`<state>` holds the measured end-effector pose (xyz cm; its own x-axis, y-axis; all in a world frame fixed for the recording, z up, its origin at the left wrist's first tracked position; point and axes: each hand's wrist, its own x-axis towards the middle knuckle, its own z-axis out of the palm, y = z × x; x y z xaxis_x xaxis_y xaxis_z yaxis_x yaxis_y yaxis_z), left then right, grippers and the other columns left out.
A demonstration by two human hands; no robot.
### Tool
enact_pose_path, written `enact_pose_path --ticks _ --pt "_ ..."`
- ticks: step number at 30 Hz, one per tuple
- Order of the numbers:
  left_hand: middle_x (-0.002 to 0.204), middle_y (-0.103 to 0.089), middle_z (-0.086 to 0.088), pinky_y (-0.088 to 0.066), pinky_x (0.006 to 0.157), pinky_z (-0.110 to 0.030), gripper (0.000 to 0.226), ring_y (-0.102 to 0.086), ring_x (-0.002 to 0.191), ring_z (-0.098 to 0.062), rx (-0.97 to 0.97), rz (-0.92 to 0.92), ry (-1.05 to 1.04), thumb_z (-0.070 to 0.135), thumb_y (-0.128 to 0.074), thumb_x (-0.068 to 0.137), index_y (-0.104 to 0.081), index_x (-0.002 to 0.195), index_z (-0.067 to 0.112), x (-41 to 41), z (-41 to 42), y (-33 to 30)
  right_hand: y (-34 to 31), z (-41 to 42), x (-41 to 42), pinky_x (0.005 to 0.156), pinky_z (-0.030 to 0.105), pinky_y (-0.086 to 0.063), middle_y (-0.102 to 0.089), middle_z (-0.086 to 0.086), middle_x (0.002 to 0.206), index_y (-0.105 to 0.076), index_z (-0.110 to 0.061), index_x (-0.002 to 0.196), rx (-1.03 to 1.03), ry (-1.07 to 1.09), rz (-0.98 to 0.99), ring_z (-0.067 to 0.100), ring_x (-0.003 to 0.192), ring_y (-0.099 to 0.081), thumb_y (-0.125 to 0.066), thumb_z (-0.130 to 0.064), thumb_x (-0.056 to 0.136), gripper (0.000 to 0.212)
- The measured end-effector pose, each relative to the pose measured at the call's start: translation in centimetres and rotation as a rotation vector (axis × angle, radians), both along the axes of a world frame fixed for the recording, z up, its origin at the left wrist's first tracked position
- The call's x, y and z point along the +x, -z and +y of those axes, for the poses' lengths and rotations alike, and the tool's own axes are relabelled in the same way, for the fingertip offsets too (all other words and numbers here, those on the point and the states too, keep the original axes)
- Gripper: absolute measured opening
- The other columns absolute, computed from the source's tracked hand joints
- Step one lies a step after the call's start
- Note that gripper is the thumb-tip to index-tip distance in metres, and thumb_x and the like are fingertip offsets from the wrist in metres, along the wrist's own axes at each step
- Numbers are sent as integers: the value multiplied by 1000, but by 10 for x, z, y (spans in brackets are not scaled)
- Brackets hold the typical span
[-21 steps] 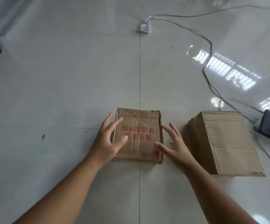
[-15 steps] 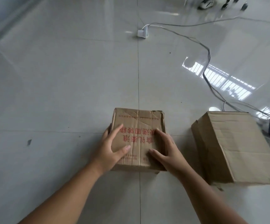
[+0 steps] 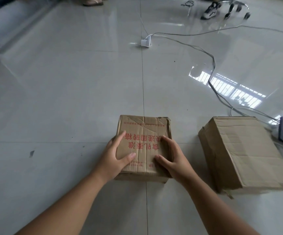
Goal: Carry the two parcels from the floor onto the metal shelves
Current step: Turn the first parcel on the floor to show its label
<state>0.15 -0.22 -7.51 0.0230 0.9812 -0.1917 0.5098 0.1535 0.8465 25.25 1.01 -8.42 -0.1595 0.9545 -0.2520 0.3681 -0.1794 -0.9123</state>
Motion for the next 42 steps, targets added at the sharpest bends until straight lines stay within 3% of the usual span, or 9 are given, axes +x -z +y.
enact_pose_path --ticks 7,12,16,20,23,27,32,37,42 --pt "167 -35 9 -30 117 -24 82 -35 144 -1 4 -25 -17 34 -77 93 -30 161 38 3 -2 -1 -4 -3 -1 108 45 -57 -52 -20 149 -41 -66 135 -34 2 7 9 135 -58 -79 -57 72 74" --pt "158 -49 7 -45 118 -33 90 -52 142 -8 -6 -214 -83 15 -82 89 -29 156 45 4 -1 -1 -6 -4 2 98 36 -63 -52 -26 133 -46 -49 136 -34 0 66 10 127 -61 -81 -19 91 65" --pt "144 -49 18 -54 95 -12 111 -58 124 8 68 -294 -106 2 -83 86 -14 159 50 4 -5 -14 -18 -8 10 73 23 -64 -60 -6 119 -40 -35 118 45 100 180 10 100 -74 -70 8 94 57" --pt "120 -62 3 -51 104 -39 59 -66 108 -4 103 -469 -155 51 -69 87 -53 143 39 2 2 -27 -41 4 27 76 18 -60 -56 0 113 -39 -39 131 112 266 326 12 102 -69 -79 -49 85 62" --pt "101 -69 5 -49 89 -41 51 -66 103 -15 18 -661 -271 70 -58 86 -63 112 27 10 4 -37 -56 8 30 84 28 -52 -62 -9 121 -50 -41 136 14 191 289 6 114 -60 -48 -80 86 63" --pt "114 -75 14 -46 100 -46 42 -63 117 -11 -110 -642 -183 57 -60 91 -63 127 36 15 11 -46 -60 17 29 78 32 -46 -61 -4 119 -53 -29 123 -115 156 329 5 103 -59 -61 -59 95 43" --pt "99 -68 6 -52 70 -22 47 -64 82 -9 44 -620 -125 11 -60 69 -60 109 35 13 12 -53 -58 17 35 63 22 -54 -63 -2 97 -47 -25 106 17 213 452 -2 71 -70 -60 -12 74 38" --pt "113 -61 -1 -48 98 -35 56 -60 109 -17 54 -460 -91 64 -79 68 -56 108 32 7 7 -49 -57 13 40 96 32 -53 -49 1 120 -35 -42 152 17 164 300 16 111 -58 -76 -53 72 91" --pt "145 -38 13 -37 113 -12 100 -46 131 12 0 -102 46 28 -89 83 -26 161 36 13 -12 -24 -17 -9 40 106 32 -56 -19 -14 151 -15 -43 164 -37 -129 -103 22 148 -31 -86 -43 79 110"
